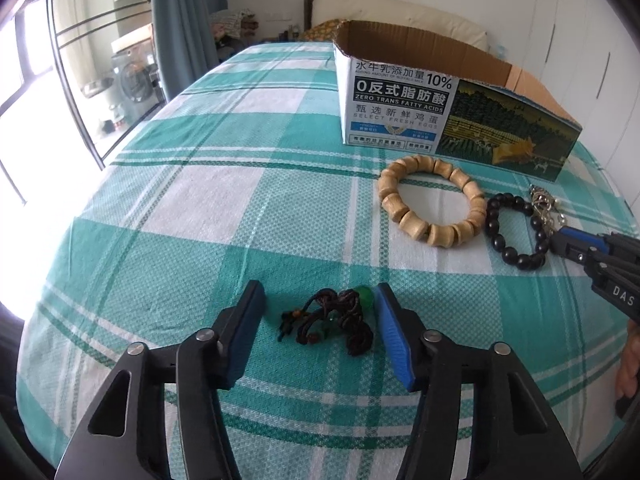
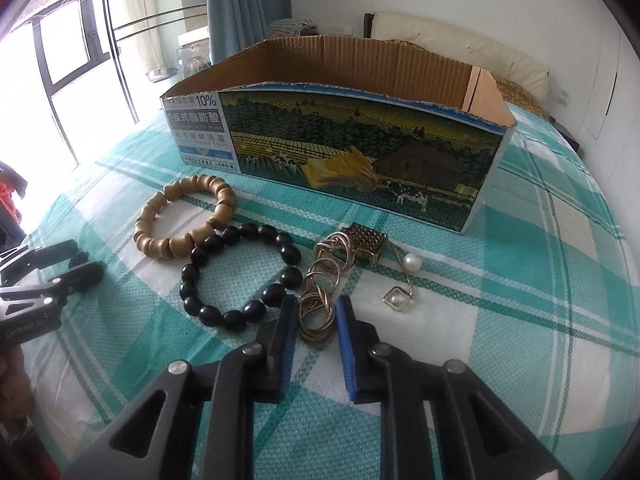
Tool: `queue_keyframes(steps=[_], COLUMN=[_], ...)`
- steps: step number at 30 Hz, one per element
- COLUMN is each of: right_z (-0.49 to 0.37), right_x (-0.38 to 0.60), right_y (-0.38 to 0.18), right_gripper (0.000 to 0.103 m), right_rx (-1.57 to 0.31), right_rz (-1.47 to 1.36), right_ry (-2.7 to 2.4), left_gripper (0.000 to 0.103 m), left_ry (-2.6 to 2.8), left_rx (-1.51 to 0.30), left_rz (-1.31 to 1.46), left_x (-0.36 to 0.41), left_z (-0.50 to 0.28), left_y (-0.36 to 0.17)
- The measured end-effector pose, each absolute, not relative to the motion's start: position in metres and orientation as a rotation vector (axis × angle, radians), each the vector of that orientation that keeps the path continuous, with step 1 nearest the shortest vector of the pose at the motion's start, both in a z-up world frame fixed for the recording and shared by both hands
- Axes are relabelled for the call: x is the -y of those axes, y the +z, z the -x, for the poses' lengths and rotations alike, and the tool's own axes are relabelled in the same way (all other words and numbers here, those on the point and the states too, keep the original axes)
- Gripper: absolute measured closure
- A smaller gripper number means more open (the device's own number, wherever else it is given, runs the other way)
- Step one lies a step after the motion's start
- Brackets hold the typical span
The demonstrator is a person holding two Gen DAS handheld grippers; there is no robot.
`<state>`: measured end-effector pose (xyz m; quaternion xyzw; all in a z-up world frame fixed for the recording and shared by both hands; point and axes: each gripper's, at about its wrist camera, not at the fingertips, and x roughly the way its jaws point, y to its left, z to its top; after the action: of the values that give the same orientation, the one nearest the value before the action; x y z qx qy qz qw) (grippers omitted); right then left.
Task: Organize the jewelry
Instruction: 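Grasp the black-and-green beaded item with the left tool while the right tool grasps the silver chain keyring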
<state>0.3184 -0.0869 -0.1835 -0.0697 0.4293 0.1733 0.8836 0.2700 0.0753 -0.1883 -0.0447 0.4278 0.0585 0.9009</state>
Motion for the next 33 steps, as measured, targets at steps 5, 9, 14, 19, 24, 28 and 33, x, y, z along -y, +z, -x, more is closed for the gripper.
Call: queue_keyframes(steps=[5, 9, 14, 19, 24, 28, 33], right_z=[-0.291, -0.279, -0.288, -0.303, -0.306, -0.306, -0.298], right_x=[0.109, 0.119, 0.114, 0.098, 0.099, 0.104, 0.117], right_y=[-0.183, -0.184, -0.182, -0.185, -0.185, -0.183, -0.178], right_gripper=[0.084, 0.083, 0.057, 0.057, 0.057, 0.087, 0.087], right_rx=[-0.889, -0.88, -0.875, -0.88, -0.883, -0.878, -0.875], right_rz=[0.13, 0.129, 0.157, 0.192, 0.172, 0.157, 0.078], right_ry=[0.316, 0.286, 0.284, 0.301, 0.298, 0.279, 0.292], left_gripper=[0.085, 0.085, 0.058, 0.034, 0.03, 0.034, 0.09], left_ry=[0.095, 0.077, 0.059, 0.074, 0.072, 0.076, 0.084], left_rx=[-0.864, -0.865, -0.867, -0.872, -0.892, -0.906, -0.884], left_rz=[0.132, 0.12, 0.143, 0.188, 0.134, 0.081, 0.099], left_x=[-0.08, -0.076, -0.079, -0.088, -0.08, -0.072, -0.078], left_z=[-0.266, -0.267, -0.265, -0.262, -0.267, -0.265, -0.257], left_y=[-0.188, -0.188, -0.187, -0.187, -0.188, -0.189, -0.186])
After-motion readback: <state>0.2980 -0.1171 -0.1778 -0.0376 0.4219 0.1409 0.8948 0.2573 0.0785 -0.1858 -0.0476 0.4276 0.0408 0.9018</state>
